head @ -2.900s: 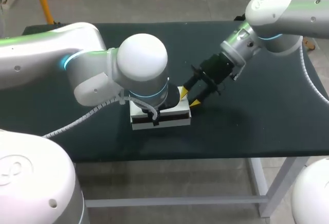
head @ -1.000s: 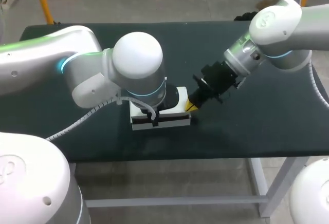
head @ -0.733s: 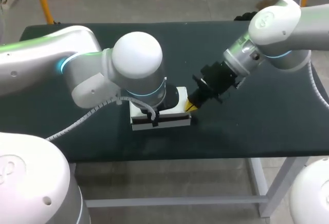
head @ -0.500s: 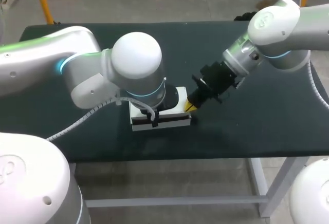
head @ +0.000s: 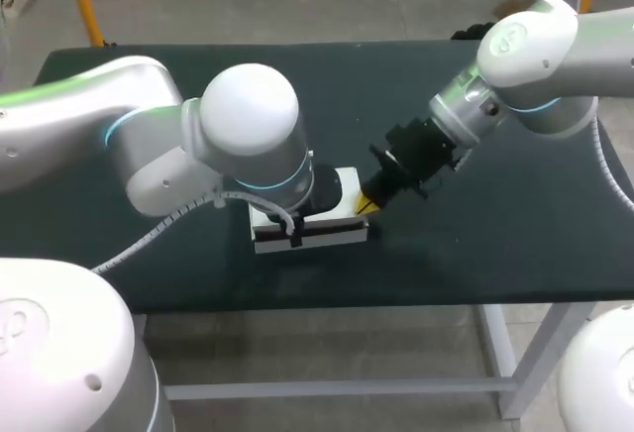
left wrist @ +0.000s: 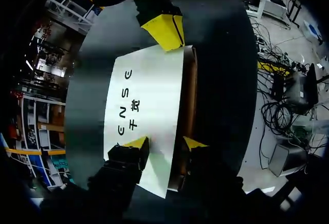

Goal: Assemble the packaging by folding the flat box into shape, placing the metal phone stand inside, and closing the box properly

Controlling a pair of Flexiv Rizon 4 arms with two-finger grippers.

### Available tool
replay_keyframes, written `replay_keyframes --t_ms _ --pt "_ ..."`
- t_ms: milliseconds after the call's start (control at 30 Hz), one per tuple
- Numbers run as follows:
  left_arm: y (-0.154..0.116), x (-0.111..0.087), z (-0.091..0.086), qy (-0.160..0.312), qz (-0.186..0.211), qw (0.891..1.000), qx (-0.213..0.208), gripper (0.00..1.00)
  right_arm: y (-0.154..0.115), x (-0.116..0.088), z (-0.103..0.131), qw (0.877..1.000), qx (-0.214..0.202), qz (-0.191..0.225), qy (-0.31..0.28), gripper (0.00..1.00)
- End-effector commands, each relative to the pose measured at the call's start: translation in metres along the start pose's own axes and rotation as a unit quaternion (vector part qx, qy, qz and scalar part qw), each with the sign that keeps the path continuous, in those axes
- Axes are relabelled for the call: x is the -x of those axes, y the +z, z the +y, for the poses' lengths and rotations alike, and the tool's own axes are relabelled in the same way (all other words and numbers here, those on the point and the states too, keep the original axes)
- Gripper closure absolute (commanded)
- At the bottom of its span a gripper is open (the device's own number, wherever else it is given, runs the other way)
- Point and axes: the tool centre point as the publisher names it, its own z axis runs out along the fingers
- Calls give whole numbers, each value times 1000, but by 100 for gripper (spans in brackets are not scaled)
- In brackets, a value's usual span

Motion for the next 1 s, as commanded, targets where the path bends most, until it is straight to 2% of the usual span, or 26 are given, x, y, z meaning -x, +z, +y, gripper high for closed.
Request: replay_keyframes --t_ms 33,167,300,367,433,500,567,633,1000 --pt "-6 0 11 -2 -1 1000 -14 53 1 0 1 1000 -1 0 0 100" --pt "-14 0 15 -4 0 1000 -31 50 2 -1 2 1000 0 0 0 100" --pt "-26 2 20 -3 8 998 -65 40 2 -2 2 1000 1 0 0 100" --pt "-31 4 24 -9 13 996 -84 38 3 -2 2 1000 0 0 0 100" --pt "-36 7 27 -18 22 994 -107 45 3 -2 2 1000 0 -1 0 100" --pt "-39 11 30 -25 33 991 -125 59 4 -2 1 1000 0 -1 0 100" --pt "-41 14 32 -33 45 989 -138 75 4 -2 1 1000 0 -1 0 100" --pt "-41 16 33 -45 56 987 -146 100 4 -2 1 1000 0 -1 0 100" --pt "-22 20 33 -73 120 980 -140 100 5 -2 -1 1000 1 -2 -1 100"
